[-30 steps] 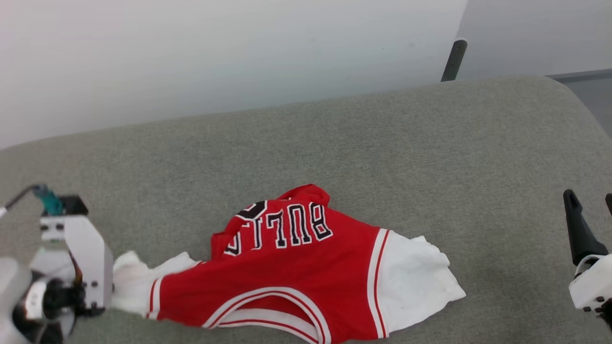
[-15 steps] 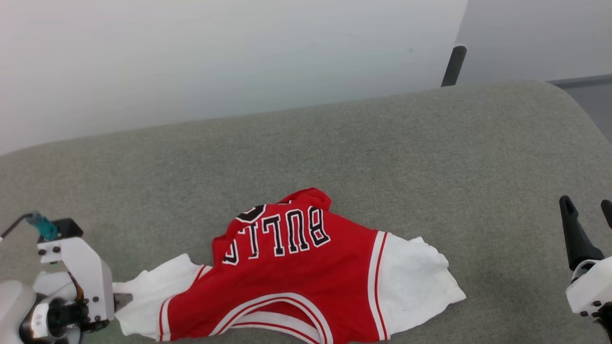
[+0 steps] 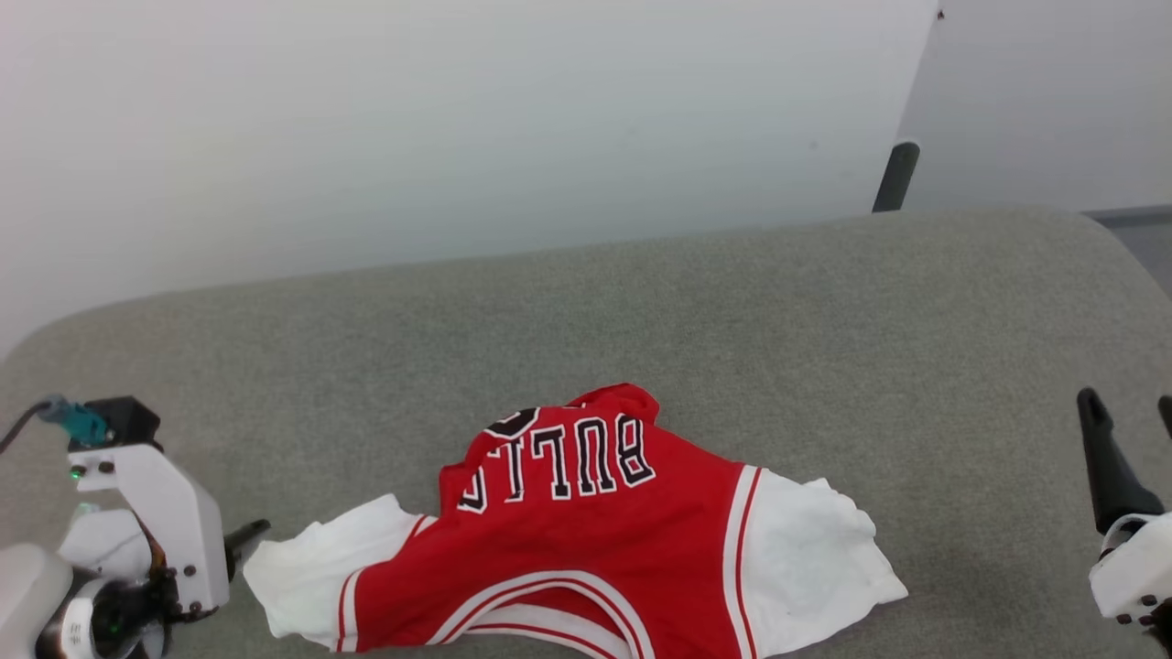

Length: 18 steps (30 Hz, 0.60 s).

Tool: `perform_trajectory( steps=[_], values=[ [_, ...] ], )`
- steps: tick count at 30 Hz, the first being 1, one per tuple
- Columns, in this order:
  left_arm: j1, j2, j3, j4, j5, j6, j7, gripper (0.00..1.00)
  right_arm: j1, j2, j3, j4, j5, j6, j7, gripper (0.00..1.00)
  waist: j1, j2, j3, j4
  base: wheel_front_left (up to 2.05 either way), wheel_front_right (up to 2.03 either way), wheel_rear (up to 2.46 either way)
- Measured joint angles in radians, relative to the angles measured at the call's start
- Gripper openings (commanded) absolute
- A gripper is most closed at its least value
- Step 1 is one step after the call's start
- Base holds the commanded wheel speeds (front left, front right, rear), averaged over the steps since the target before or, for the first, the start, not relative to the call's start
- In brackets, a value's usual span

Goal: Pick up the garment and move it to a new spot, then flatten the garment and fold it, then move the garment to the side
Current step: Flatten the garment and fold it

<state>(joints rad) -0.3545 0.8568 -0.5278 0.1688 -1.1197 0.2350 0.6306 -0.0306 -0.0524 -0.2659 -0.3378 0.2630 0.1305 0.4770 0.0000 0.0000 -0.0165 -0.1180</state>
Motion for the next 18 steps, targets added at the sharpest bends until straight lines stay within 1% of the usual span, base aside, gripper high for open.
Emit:
perform_trajectory(
  steps=[5,8,13,18],
  values=[
    [0.044,0.001,0.009,-0.008,-0.007,0.007,-0.032,1.00,0.000,-0.007,0.015,-0.047,-0.019,0.000,-0.053,1.00,0.0000,0.0000,-0.016,-0.003,0.00,0.00,0.00],
    [0.064,-0.005,0.009,-0.007,-0.019,0.007,-0.033,1.00,0.009,-0.011,0.016,-0.066,-0.027,0.000,-0.078,1.00,0.0001,0.0000,-0.018,-0.011,0.00,0.00,0.00],
    [0.071,-0.012,-0.007,0.023,-0.024,0.002,-0.010,1.00,0.021,-0.013,0.014,-0.087,-0.033,0.000,-0.076,1.00,0.0000,0.0000,-0.005,-0.019,0.00,0.00,0.00],
    [0.040,-0.018,-0.028,0.088,-0.020,-0.016,0.026,1.00,0.020,-0.017,0.018,-0.103,-0.032,0.000,-0.063,1.00,0.0000,0.0000,0.023,-0.029,0.00,0.00,0.00]
  ],
)
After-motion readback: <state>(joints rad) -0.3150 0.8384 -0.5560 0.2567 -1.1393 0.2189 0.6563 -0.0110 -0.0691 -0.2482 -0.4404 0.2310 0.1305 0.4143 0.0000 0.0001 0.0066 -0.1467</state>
